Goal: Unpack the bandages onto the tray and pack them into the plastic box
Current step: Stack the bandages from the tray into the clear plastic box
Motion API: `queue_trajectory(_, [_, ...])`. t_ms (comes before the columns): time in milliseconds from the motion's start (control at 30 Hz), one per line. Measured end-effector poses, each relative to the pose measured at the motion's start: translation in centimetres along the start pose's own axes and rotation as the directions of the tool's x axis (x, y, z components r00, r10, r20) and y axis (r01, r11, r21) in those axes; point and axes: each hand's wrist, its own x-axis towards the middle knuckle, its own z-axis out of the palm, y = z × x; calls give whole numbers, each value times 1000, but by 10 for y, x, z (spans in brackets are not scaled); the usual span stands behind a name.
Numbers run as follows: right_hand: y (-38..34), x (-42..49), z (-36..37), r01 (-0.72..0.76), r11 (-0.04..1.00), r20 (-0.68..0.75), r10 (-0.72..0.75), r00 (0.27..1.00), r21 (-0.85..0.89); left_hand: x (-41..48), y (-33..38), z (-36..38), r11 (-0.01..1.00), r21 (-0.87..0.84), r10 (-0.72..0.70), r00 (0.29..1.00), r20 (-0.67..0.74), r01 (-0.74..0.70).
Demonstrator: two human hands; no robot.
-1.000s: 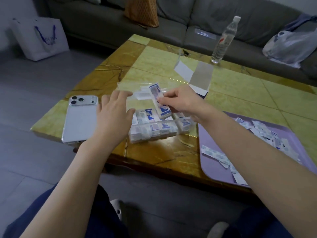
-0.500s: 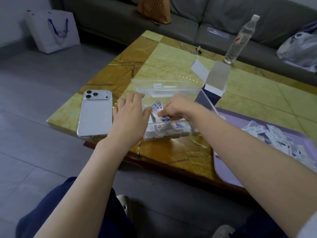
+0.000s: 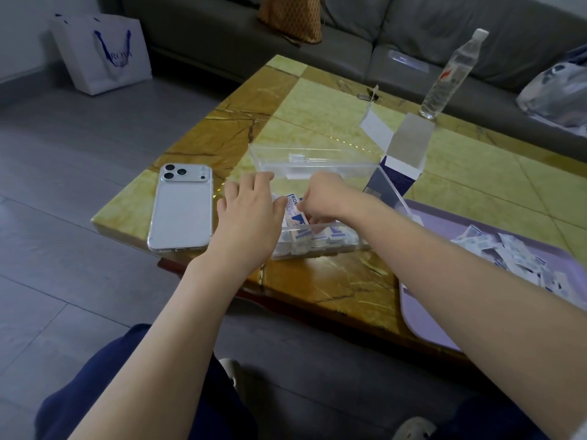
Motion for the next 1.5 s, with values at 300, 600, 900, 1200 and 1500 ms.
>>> queue_trajectory(300, [0, -10, -8, 65, 962, 64, -50, 997, -264, 0, 0, 1, 1000, 1, -6, 1000, 4, 6])
queue_trajectory(600, [-2, -7, -3, 58, 981, 41, -52, 998, -184, 0, -1, 3, 1000, -8, -8, 1000, 3, 8])
queue_trajectory(900, [1, 2, 3, 9, 998, -14, -8, 1000, 65, 0, -1, 2, 1000, 14, -19, 1000, 9, 19])
queue_trajectory(1200, [7, -3, 1, 75, 996, -11, -75, 997, 45, 2, -2, 4, 1000, 7, -31, 999, 17, 31])
queue_trajectory(1500, [38, -41, -6, 278, 957, -355, -232, 906, 85, -4, 15, 7, 991, 125, 82, 968, -238, -53])
